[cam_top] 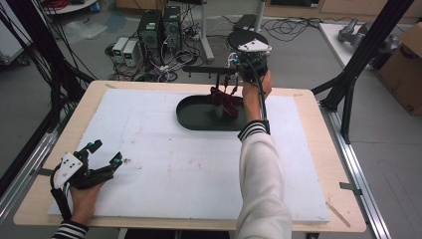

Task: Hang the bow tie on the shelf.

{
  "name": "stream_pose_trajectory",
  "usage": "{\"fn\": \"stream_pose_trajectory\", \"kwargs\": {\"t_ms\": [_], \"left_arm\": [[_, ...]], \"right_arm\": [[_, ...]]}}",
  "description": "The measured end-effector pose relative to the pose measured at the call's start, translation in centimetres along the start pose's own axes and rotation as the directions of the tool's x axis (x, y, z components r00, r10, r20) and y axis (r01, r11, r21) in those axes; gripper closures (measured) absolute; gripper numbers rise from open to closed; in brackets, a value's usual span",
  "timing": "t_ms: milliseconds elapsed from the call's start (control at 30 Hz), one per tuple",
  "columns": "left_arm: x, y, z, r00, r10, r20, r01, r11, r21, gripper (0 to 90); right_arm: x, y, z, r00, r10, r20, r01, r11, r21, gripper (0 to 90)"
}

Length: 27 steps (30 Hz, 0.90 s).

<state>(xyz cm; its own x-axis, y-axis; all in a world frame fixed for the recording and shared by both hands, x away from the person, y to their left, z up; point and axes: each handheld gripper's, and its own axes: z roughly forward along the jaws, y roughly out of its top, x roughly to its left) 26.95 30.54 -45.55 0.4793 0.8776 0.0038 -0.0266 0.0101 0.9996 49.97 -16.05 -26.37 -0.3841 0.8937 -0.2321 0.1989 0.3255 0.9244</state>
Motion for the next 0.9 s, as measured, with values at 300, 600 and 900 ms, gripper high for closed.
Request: {"fn": "stream_pose_trajectory", "kwargs": {"t_ms": [300, 600, 900], "left_arm": [[0.0, 0.0, 0.0, 1.0, 0.0, 0.0, 0.0, 1.0, -0.001, 15.1], [0.0, 0.0, 0.0, 1.0, -0.001, 0.001, 0.001, 1.0, -0.002, 15.2], [0.0, 0.0, 0.0, 1.0, -0.001, 0.001, 0.001, 1.0, -0.004, 15.1]], "right_arm": [[-0.1, -0.7, 0.9, 0.9991, -0.042, -0.011, 0.042, 0.996, 0.081, 87.1], [-0.1, -1.2, 1.3, 0.9955, -0.092, -0.021, 0.094, 0.984, 0.152, 86.6], [0.0, -1.6, 1.6, 0.9916, -0.123, -0.04, 0.129, 0.971, 0.199, 75.1]]}}
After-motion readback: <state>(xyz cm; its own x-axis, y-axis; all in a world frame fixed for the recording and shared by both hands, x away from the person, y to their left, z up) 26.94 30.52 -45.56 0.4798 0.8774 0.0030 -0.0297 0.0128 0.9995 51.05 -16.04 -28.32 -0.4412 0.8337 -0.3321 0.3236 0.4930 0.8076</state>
